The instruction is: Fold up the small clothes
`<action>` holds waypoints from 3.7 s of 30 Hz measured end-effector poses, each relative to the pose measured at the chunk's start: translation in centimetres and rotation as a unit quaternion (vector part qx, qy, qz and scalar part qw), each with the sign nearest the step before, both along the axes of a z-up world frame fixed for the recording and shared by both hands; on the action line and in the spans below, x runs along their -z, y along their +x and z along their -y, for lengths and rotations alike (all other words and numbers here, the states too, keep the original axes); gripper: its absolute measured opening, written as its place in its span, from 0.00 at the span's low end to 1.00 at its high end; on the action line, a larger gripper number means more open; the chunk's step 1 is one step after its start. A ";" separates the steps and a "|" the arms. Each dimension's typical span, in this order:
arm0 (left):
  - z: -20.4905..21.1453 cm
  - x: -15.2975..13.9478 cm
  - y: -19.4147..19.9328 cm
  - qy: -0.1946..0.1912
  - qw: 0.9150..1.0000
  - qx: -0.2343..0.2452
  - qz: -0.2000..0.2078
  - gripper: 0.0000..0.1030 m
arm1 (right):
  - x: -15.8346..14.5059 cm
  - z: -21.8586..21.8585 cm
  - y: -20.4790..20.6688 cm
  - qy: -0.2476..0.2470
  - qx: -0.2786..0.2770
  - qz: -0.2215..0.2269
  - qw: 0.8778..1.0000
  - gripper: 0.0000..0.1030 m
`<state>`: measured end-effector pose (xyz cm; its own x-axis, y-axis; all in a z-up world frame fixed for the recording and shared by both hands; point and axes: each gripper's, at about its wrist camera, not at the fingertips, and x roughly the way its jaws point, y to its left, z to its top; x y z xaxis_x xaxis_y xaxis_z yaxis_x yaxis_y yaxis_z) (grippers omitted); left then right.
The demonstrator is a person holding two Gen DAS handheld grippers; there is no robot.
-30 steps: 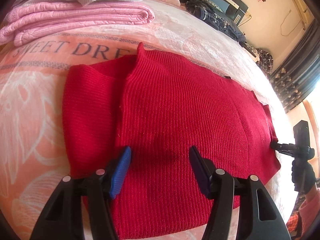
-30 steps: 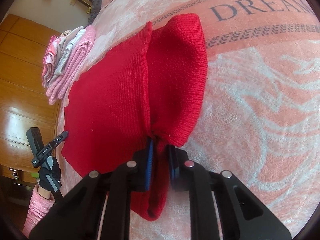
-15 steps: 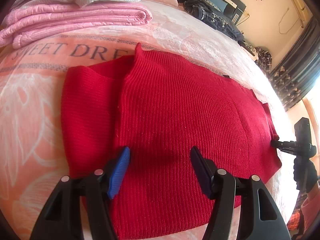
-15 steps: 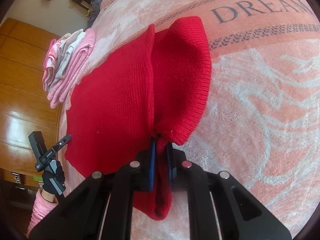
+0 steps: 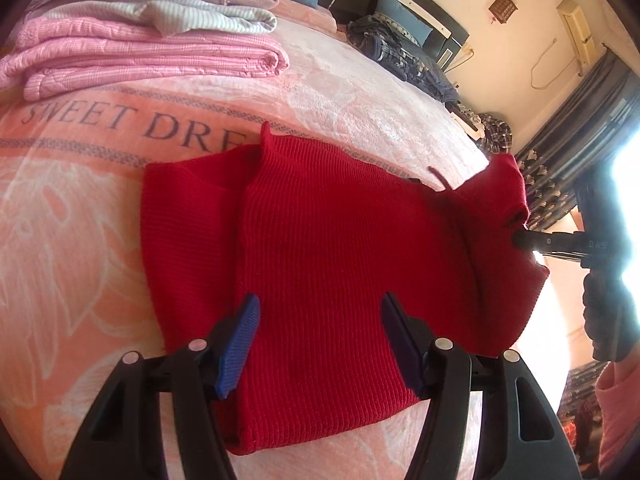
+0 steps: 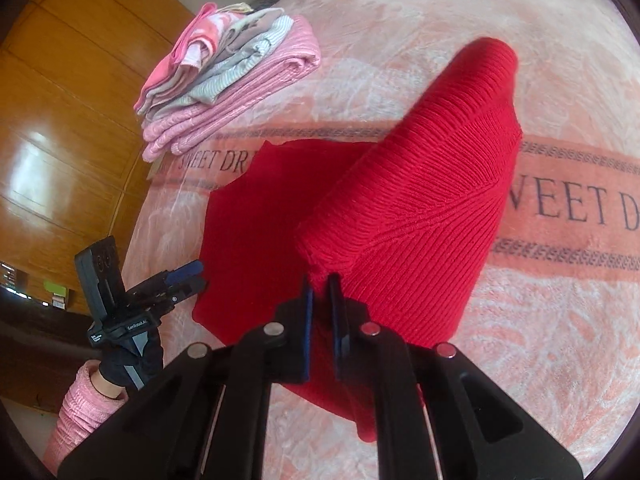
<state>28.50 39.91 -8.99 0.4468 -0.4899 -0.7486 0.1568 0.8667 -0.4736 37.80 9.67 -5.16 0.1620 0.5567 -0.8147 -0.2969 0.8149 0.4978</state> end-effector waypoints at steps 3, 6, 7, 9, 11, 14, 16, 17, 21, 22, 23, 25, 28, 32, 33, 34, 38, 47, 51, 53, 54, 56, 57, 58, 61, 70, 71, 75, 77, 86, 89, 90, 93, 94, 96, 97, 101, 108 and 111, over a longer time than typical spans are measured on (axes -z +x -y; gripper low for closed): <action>-0.9 0.7 0.0 -0.003 1.000 -0.007 -0.008 0.61 | 1.4 -5.0 -0.2 -0.022 -0.041 -0.008 0.999 0.03; -2.0 1.3 0.1 -0.013 1.000 -0.020 -0.017 0.61 | 4.0 -8.3 -1.0 -0.058 -0.065 -0.023 0.996 0.07; -2.3 1.4 0.2 -0.016 0.999 -0.024 -0.019 0.61 | 4.7 -9.0 -1.3 -0.068 -0.073 -0.027 0.995 0.09; -2.7 1.4 0.2 -0.021 0.999 -0.028 -0.020 0.61 | 5.0 -9.3 -1.9 -0.064 -0.080 -0.026 0.994 0.26; -2.9 1.2 0.2 -0.021 0.999 -0.030 -0.017 0.61 | 4.3 -8.8 -2.4 -0.052 -0.085 -0.016 0.995 0.31; -2.9 0.4 0.5 -0.029 0.999 -0.033 -0.010 0.61 | 2.8 -7.2 -3.2 -0.044 -0.080 -0.003 0.996 0.31; -2.7 -0.4 0.7 -0.034 0.999 -0.035 -0.004 0.61 | 2.2 -5.8 -3.9 -0.040 -0.073 -0.002 0.996 0.31; -2.5 -0.7 0.9 -0.032 0.999 -0.036 -0.002 0.61 | 2.0 -5.3 -4.4 -0.042 -0.070 -0.003 0.997 0.31; -1.3 -1.5 1.5 -0.031 0.999 -0.028 0.005 0.62 | 3.2 -3.7 -6.5 -0.054 -0.081 -0.014 0.995 0.31; -0.9 -1.4 1.5 -0.027 0.999 -0.023 0.004 0.62 | 4.0 -3.5 -6.9 -0.062 -0.081 -0.018 0.995 0.31; -0.3 -1.2 1.6 -0.022 1.000 -0.018 0.001 0.62 | 5.0 -3.3 -7.1 -0.066 -0.079 -0.026 0.994 0.31; 0.6 -0.1 1.6 -0.011 1.000 -0.011 -0.012 0.62 | 7.4 -3.1 -7.3 -0.069 -0.074 -0.048 0.994 0.30; 1.4 2.1 1.5 0.015 0.999 -0.005 -0.037 0.62 | 8.9 -2.5 -7.5 -0.054 -0.073 -0.047 0.995 0.27; 1.2 2.6 1.4 0.019 0.999 -0.003 -0.037 0.62 | 7.0 -1.6 -7.7 -0.032 -0.070 -0.036 0.996 0.30; 1.1 2.2 1.5 0.019 0.999 -0.006 -0.035 0.62 | 6.4 -1.8 -7.9 -0.035 -0.075 -0.025 0.996 0.30; 0.9 1.7 1.5 0.015 0.999 -0.010 -0.029 0.62 | 5.8 -2.0 -8.2 -0.034 -0.080 -0.017 0.996 0.30; 0.0 0.1 1.8 -0.015 0.999 -0.025 -0.022 0.62 | 4.8 -3.9 -9.3 -0.031 -0.109 -0.002 0.994 0.37; -0.5 -0.1 1.8 -0.022 0.999 -0.034 -0.029 0.63 | 6.8 -9.2 -9.9 -0.155 -0.148 0.049 0.976 0.47; -0.7 0.3 1.9 -0.027 0.998 -0.036 -0.037 0.63 | 7.1 -8.6 -9.3 -0.160 -0.138 0.054 0.976 0.25; -0.6 0.3 1.7 -0.033 0.998 -0.035 -0.041 0.63 | 6.8 -7.6 -8.7 -0.130 -0.133 0.040 0.982 0.08; -0.4 0.3 1.7 -0.038 0.998 -0.034 -0.044 0.63 | 6.6 -6.9 -8.6 -0.114 -0.129 0.029 0.985 0.07; 0.1 0.4 2.0 -0.051 0.997 -0.030 -0.051 0.63 | 6.1 -5.7 -8.3 -0.081 -0.120 0.016 0.989 0.07; 0.4 0.5 2.1 -0.060 0.996 -0.028 -0.056 0.63 | 5.7 -5.1 -8.3 -0.063 -0.114 0.010 0.991 0.07; 0.8 0.6 2.2 -0.072 0.995 -0.025 -0.062 0.63 | 5.4 -4.6 -8.2 -0.043 -0.108 0.002 0.993 0.06; 2.6 1.3 3.1 -0.118 0.989 -0.011 -0.089 0.66 | 4.1 -2.8 -8.0 0.002 -0.093 -0.007 0.996 0.06; 9.3 4.6 6.8 -0.256 0.952 0.007 -0.168 0.66 | 1.4 0.1 -8.1 0.058 -0.082 0.009 0.995 0.06; 9.9 4.8 7.3 -0.266 0.949 0.005 -0.170 0.66 | 1.3 0.3 -8.1 0.063 -0.081 0.009 0.995 0.06; 12.5 5.9 9.1 -0.307 0.933 0.020 -0.188 0.68 | 1.0 1.4 -8.2 0.086 -0.079 0.013 0.993 0.06; 13.7 6.4 9.7 -0.308 0.931 0.026 -0.196 0.68 | 0.8 1.9 -8.3 0.092 -0.078 0.014 0.993 0.06; 13.4 5.9 10.8 -0.306 0.941 0.056 -0.137 0.15 | 0.9 1.7 -9.1 0.106 -0.084 0.009 0.991 0.06; 12.6 5.1 10.4 -0.299 0.946 0.070 -0.106 0.13 | 0.7 1.0 -9.4 0.112 -0.092 0.009 0.989 0.06; 12.3 4.6 10.3 -0.299 0.947 0.073 -0.095 0.13 | 0.6 0.6 -9.5 0.113 -0.095 0.009 0.989 0.06; 10.8 2.7 10.3 -0.295 0.950 0.077 -0.063 0.13 | 0.2 -0.8 -9.7 0.121 -0.105 0.012 0.987 0.06; 10.2 2.2 10.2 -0.294 0.951 0.078 -0.055 0.13 | 0.0 -1.3 -9.8 0.123 -0.109 0.014 0.986 0.06; 8.8 1.0 10.0 -0.293 0.952 0.077 -0.037 0.13 | -0.4 -2.8 -9.7 0.129 -0.118 0.016 0.984 0.06; 7.9 0.6 9.9 -0.290 0.954 0.075 -0.029 0.13 | -0.7 -3.7 -9.7 0.133 -0.122 0.018 0.983 0.06; 3.7 -1.1 9.4 -0.275 0.959 0.064 0.000 0.13 | -1.0 -8.1 -9.6 0.141 -0.147 0.020 0.979 0.06; -4.8 -0.8 7.9 -0.243 0.969 0.030 0.025 0.13 | 0.9 -16.5 -9.9 0.138 -0.192 0.005 0.972 0.06; -7.3 1.1 7.6 -0.220 0.975 0.014 0.014 0.13 | 2.9 -19.2 -10.0 0.114 -0.202 -0.008 0.973 0.06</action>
<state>36.15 47.17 -10.09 0.4460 -0.7737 -0.4500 0.1959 0.5750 -0.7943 27.78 28.86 -8.01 -0.1193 0.7395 -0.6625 -0.5608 0.5004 0.6596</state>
